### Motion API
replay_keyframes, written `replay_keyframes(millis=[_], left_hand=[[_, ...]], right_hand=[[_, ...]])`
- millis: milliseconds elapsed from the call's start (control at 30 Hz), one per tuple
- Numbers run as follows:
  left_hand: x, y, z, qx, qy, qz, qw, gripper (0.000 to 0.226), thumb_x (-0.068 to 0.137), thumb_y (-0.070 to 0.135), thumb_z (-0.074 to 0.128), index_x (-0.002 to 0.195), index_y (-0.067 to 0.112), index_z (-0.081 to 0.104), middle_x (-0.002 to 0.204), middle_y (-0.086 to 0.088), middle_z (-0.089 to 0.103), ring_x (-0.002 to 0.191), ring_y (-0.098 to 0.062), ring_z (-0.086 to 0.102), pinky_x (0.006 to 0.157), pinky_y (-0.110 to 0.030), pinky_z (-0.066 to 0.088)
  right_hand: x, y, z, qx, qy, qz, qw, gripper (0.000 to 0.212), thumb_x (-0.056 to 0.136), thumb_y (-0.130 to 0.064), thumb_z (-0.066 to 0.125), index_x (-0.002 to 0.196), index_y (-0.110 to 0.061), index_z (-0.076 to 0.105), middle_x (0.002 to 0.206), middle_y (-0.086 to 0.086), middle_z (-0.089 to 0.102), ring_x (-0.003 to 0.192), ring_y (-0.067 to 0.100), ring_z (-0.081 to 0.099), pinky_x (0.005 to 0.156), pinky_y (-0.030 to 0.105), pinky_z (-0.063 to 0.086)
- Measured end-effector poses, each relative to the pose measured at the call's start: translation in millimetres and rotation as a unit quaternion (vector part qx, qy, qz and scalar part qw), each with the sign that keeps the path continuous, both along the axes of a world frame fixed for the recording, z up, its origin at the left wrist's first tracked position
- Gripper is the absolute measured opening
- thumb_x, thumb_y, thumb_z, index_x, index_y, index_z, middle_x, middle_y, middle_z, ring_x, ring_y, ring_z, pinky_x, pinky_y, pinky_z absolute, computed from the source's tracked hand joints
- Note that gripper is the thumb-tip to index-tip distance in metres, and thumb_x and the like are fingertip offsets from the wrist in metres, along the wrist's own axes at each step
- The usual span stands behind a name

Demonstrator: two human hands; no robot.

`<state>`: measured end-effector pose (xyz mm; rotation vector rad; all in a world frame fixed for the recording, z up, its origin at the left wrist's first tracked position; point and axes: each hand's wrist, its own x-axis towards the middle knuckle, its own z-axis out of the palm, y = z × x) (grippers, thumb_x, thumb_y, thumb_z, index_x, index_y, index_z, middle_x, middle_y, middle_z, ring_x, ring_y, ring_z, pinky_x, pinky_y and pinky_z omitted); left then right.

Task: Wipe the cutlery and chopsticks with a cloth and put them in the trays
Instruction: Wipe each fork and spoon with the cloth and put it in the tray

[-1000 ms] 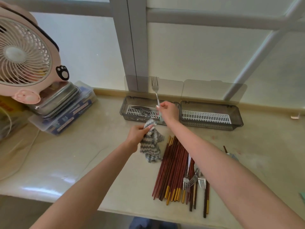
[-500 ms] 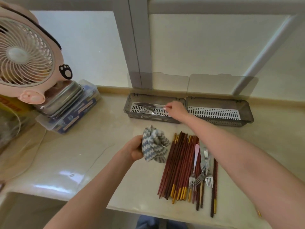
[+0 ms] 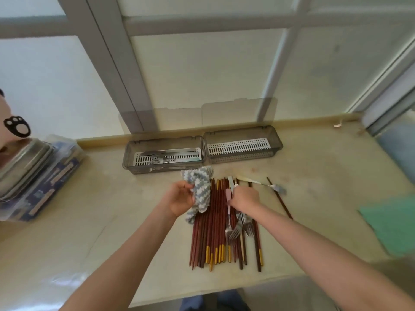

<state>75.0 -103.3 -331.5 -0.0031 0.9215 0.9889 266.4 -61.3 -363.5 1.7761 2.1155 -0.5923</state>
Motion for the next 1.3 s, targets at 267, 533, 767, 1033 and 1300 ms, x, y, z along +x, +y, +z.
replay_keyframes(millis=[267,533,767,1033,1300], left_hand=[[6.2,-9.8,-2.8,-0.032,-0.008,0.033,0.999,0.026,0.093,0.003,0.035,0.092,-0.009,0.058,0.074,-0.023,0.068,0.059,-0.029,0.069,0.047,-0.039,0.056],[-3.3,-16.4,-3.8,0.013,0.037,-0.017,0.999,0.029,0.098,0.015,0.032,0.108,0.002,0.056,0.095,-0.018,0.067,0.09,-0.029,0.062,0.073,-0.043,0.055],[-5.0,-17.8,-0.9,0.034,0.039,0.006,0.999,0.023,0.097,0.012,0.036,0.098,0.003,0.058,0.078,-0.012,0.072,0.067,-0.02,0.071,0.059,-0.031,0.059],[-8.1,-19.2,-2.0,0.039,0.043,0.015,0.998,0.024,0.098,0.012,0.036,0.093,0.003,0.058,0.07,-0.011,0.072,0.06,-0.019,0.07,0.049,-0.028,0.056],[-9.3,-17.3,-8.5,0.065,0.008,0.08,0.995,0.026,0.074,0.017,0.059,0.098,0.008,0.056,0.075,-0.009,0.071,0.066,-0.019,0.07,0.054,-0.031,0.057]], right_hand=[[-22.4,-23.0,-24.6,0.079,0.009,-0.048,0.996,0.023,0.09,-0.013,0.05,0.113,-0.015,0.056,0.091,0.003,0.063,0.094,0.024,0.061,0.114,0.044,0.024],[-29.5,-25.5,-33.4,0.101,0.098,-0.121,0.983,0.017,0.094,-0.01,0.047,0.104,-0.015,0.059,0.105,0.007,0.061,0.099,0.021,0.062,0.107,0.034,0.031],[-23.5,-16.6,-16.1,0.012,0.117,-0.157,0.98,0.026,0.093,-0.018,0.05,0.068,-0.015,0.044,0.075,0.006,0.06,0.077,0.023,0.062,0.092,0.036,0.046],[-4.0,5.4,-5.8,-0.055,0.292,-0.283,0.912,0.031,0.087,-0.023,0.067,0.063,-0.014,0.049,0.06,0.005,0.056,0.041,0.017,0.049,0.046,0.024,0.043],[-3.9,12.7,40.6,-0.026,0.668,-0.449,0.594,0.015,0.084,0.007,0.06,0.096,-0.001,0.056,0.076,0.014,0.064,0.056,0.018,0.064,0.052,0.024,0.055]])
